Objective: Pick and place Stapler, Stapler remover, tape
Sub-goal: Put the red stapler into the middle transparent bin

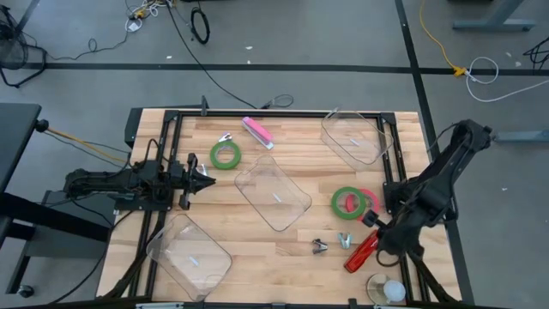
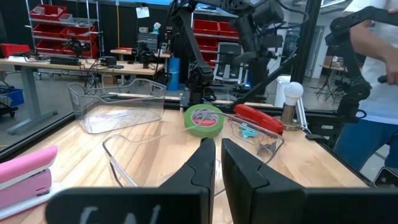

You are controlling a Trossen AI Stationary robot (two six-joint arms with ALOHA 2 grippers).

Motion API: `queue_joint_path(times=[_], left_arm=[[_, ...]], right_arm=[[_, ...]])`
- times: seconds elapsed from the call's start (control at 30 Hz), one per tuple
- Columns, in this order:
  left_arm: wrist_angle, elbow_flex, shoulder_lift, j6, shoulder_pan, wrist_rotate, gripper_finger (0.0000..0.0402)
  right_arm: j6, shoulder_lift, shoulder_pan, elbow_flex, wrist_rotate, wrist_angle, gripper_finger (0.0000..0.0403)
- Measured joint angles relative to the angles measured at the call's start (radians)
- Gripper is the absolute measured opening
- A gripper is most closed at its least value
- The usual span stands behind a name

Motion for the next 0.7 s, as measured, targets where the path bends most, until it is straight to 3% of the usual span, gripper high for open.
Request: queue_joint_path(times=[0.5, 0.7], left_arm=[[0.000, 0.000, 0.000, 0.000, 0.000, 0.000, 0.0030], [0.000, 0.000, 0.000, 0.000, 0.000, 0.000, 0.0030]], right_arm=[[0.018, 0.132, 0.000, -0.003, 0.011, -0.015, 0.0023], [0.024, 0.193, 0.000, -0.003, 0.011, -0.015, 0.0069]])
